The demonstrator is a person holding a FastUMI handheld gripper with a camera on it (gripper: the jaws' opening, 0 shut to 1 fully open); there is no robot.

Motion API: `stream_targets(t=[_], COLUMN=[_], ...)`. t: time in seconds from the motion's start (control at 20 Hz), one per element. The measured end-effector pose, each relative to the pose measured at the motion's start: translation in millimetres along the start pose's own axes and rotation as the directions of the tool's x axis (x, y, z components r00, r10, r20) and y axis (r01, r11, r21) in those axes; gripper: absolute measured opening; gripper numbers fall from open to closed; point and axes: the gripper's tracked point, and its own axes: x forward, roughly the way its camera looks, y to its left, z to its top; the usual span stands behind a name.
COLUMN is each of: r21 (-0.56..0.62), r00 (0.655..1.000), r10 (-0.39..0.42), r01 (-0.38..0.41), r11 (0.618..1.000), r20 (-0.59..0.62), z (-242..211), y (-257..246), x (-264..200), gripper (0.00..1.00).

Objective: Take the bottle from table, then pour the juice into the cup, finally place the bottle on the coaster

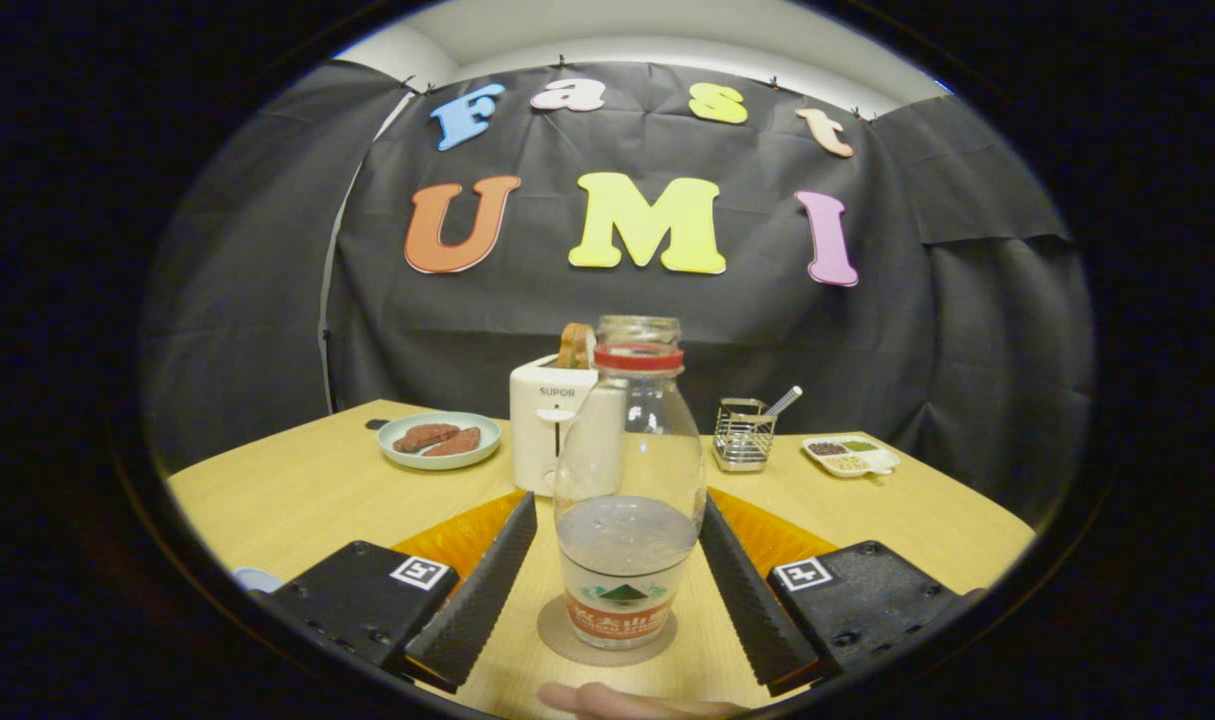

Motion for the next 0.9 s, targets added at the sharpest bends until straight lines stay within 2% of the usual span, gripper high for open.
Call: stream_targets(t=[0.2, 0.45, 0.9], r21=[0.043, 0.049, 0.048], r00=[1.000, 0.998, 0.995], r10=[-0.018, -0.011, -0.087], r01=[0.017, 0.008, 0.085], r11=[0.999, 0.999, 0.995], r20=[0.022, 0.063, 0.043], z=[22.7, 67.5, 131.6], y=[-14.1, -16.6, -37.4], x=[-11.2, -47.6, -134.7], gripper=[1.00, 1.00, 1.00])
